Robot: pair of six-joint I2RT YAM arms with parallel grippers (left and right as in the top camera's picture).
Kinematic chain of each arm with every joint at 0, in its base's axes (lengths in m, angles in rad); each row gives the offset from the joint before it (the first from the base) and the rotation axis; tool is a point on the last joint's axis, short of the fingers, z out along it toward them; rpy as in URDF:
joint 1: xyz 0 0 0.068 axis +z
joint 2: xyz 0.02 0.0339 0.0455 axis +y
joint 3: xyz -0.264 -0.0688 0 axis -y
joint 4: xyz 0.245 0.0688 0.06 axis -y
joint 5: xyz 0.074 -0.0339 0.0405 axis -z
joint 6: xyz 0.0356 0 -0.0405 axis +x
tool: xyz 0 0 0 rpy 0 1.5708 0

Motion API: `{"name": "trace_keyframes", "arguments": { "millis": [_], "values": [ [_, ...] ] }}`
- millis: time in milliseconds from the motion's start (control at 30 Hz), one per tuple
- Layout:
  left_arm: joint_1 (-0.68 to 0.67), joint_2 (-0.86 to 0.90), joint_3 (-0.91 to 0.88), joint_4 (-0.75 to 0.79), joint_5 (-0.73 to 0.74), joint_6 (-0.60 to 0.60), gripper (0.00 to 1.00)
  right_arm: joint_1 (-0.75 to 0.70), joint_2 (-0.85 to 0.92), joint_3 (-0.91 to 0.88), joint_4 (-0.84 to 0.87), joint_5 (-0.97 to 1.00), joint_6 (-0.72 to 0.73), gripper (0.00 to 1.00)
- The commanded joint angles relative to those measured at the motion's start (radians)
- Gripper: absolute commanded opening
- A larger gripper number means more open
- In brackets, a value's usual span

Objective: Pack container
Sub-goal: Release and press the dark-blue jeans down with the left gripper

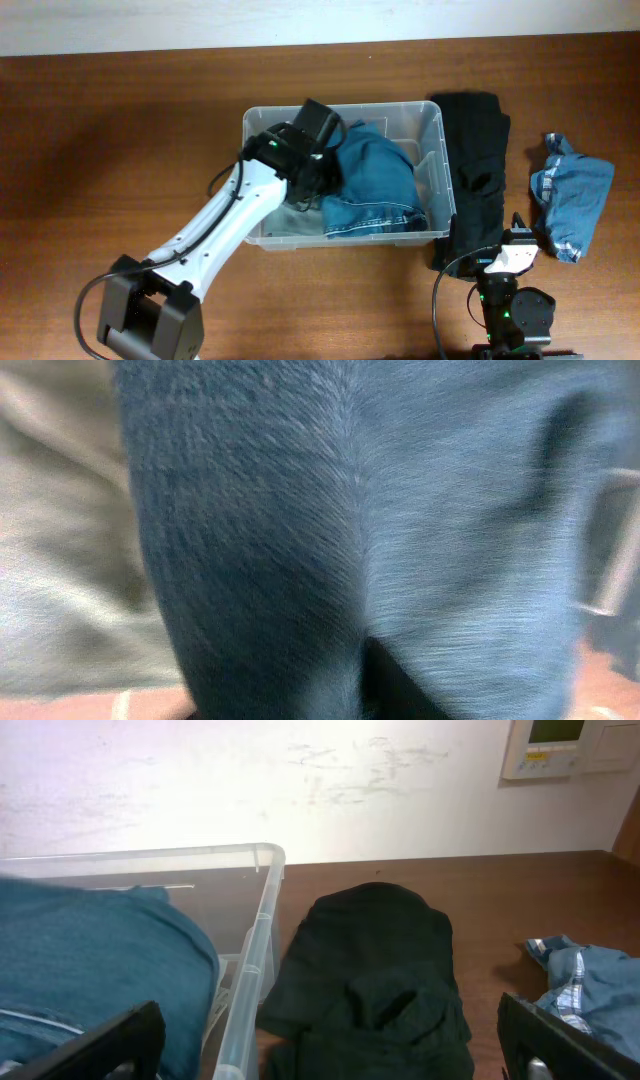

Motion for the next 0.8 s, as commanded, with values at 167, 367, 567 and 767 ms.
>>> {"name": "trace_keyframes", "arguments": {
  "millis": [167,367,567,767],
  "values": [
    [0.227,-0.144,-0.004,-0.051,0.078,0.199,1.00,0.001,-0.006,-0.005,-0.004,-0.006,-0.007,0.98],
    [0.208,-0.250,0.020,0.106,0.300,0.555,1.00,0.001,-0.006,-0.005,-0.004,-0.006,-0.007,0.98],
    [0.061,-0.196,0.018,0.089,0.293,0.889,0.80,0.001,-0.006,-0.005,-0.004,-0.006,-0.007,0.98],
    [-0.024,0.003,0.017,0.003,0.175,1.168,0.55,0.001,-0.006,-0.005,-0.004,-0.006,-0.007,0.98]
  ]
}}
